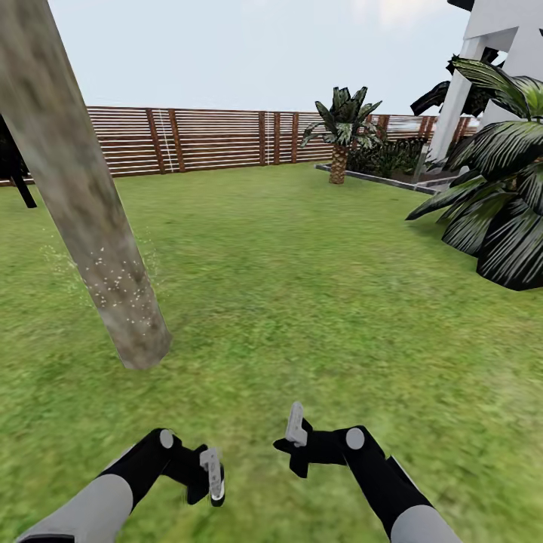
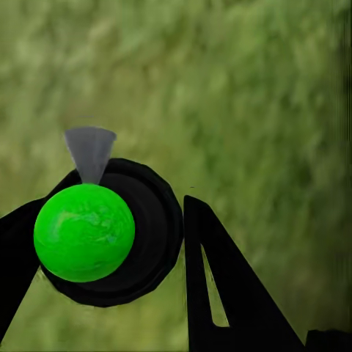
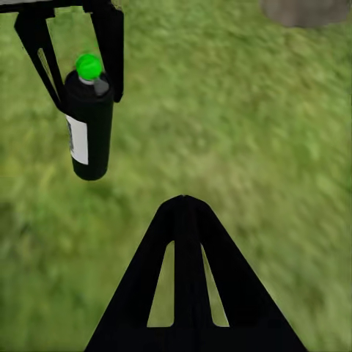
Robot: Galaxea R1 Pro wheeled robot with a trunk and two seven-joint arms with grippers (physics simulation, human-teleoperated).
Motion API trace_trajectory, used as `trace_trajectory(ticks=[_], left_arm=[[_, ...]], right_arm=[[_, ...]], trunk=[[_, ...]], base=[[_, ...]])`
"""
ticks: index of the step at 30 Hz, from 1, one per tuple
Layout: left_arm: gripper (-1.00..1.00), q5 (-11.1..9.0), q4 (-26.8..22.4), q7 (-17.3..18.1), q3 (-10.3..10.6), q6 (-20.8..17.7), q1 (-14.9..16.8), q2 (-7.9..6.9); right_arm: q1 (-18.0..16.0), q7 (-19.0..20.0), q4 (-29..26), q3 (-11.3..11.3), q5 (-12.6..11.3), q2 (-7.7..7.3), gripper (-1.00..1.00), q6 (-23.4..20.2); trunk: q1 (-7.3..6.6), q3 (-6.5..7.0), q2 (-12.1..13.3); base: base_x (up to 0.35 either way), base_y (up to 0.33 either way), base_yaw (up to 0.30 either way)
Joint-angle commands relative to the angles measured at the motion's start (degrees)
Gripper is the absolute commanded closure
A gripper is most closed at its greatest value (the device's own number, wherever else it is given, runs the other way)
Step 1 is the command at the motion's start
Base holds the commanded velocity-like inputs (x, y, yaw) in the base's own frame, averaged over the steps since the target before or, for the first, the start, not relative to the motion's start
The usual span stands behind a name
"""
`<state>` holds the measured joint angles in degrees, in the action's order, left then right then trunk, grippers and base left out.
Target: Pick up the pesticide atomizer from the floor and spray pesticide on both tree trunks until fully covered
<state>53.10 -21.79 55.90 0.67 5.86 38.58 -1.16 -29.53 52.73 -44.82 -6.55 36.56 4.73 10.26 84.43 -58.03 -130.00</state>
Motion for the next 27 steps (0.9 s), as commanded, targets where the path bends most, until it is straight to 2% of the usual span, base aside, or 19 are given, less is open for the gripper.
trace_trajectory(ticks=[1, 5, 8, 10, 17, 20, 27], left_arm=[[1.00, 0.1, 0.0, 0.0, 0.0, 0.0, 0.0, 0.49], [1.00, 0.3, -0.7, -0.1, 0.0, -0.1, 0.0, 1.89], [1.00, 1.6, -1.0, -0.1, 0.0, -0.1, 0.0, 3.79], [1.00, 2.3, -1.3, -0.1, 0.0, -0.1, 0.1, 4.55], [1.00, 3.5, -2.0, -0.1, 0.0, 0.0, 0.1, 7.08], [1.00, 3.6, -3.3, -0.1, 0.0, 0.0, 0.1, 7.70], [1.00, 3.5, -4.0, 0.0, -0.1, 0.0, 0.1, 7.92]], right_arm=[[0.0, 0.0, 0.0, 0.0, 0.0, 0.01, 1.00, 0.0], [0.0, 0.2, 0.1, 0.0, -0.1, 0.02, 1.00, 0.0], [0.0, 1.5, 0.1, -1.6, 0.0, 0.02, 1.00, 0.0], [0.0, 1.6, 0.1, -2.2, 0.0, 0.02, 1.00, 0.0], [0.0, 1.6, 0.0, -2.4, 0.0, 0.02, 1.00, 0.0], [0.0, 1.6, 0.0, -2.4, 0.0, 0.02, 1.00, 0.0], [0.0, 1.6, 0.0, -2.4, 0.0, 0.02, 1.00, 0.0]], trunk=[[0.00, 0.00, 0.0], [0.00, 0.00, 0.0], [0.00, 0.00, 0.0], [0.00, 0.00, 0.0], [0.00, 0.00, 0.0], [0.00, 0.00, 0.0], [0.00, 0.00, 0.0]], base=[[0.000, 0.000, 0.000], [0.000, 0.000, 0.000], [0.000, 0.000, 0.000], [0.000, 0.000, 0.000], [0.000, 0.000, 0.000], [0.000, 0.000, 0.000], [0.000, 0.000, 0.000]])
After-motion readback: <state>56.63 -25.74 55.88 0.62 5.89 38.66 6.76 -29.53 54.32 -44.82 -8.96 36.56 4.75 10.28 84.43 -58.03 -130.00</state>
